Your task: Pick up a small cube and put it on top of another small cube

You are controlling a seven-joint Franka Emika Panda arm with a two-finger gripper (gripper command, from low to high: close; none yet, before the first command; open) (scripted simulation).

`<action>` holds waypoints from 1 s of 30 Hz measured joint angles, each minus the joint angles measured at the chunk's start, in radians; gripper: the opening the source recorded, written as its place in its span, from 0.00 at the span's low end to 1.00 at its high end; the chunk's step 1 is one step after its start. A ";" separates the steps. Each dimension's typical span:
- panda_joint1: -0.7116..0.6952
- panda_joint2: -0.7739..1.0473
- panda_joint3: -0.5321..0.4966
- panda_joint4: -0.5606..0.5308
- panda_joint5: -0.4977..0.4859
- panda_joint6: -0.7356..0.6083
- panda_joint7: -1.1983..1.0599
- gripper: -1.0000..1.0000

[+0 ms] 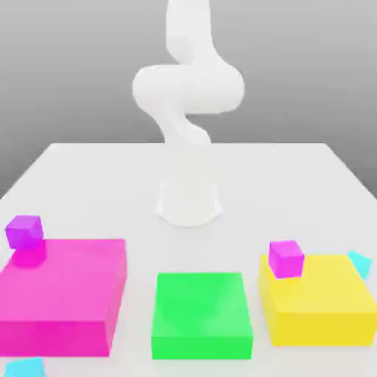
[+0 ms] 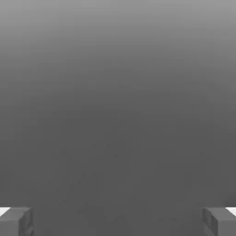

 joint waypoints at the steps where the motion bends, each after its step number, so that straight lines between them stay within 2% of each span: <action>1: 0.013 0.039 -0.024 0.006 0.011 0.006 -0.026 0.50; 9: 0.081 0.330 -0.183 0.049 0.129 0.047 -0.248 0.50; 15: 0.090 0.550 -0.262 0.081 0.236 0.075 -0.426 0.50; 22: 0.040 0.800 -0.295 0.118 0.331 0.112 -0.612 0.50; 30: -0.031 1.055 -0.306 0.152 0.338 0.181 -0.759 0.50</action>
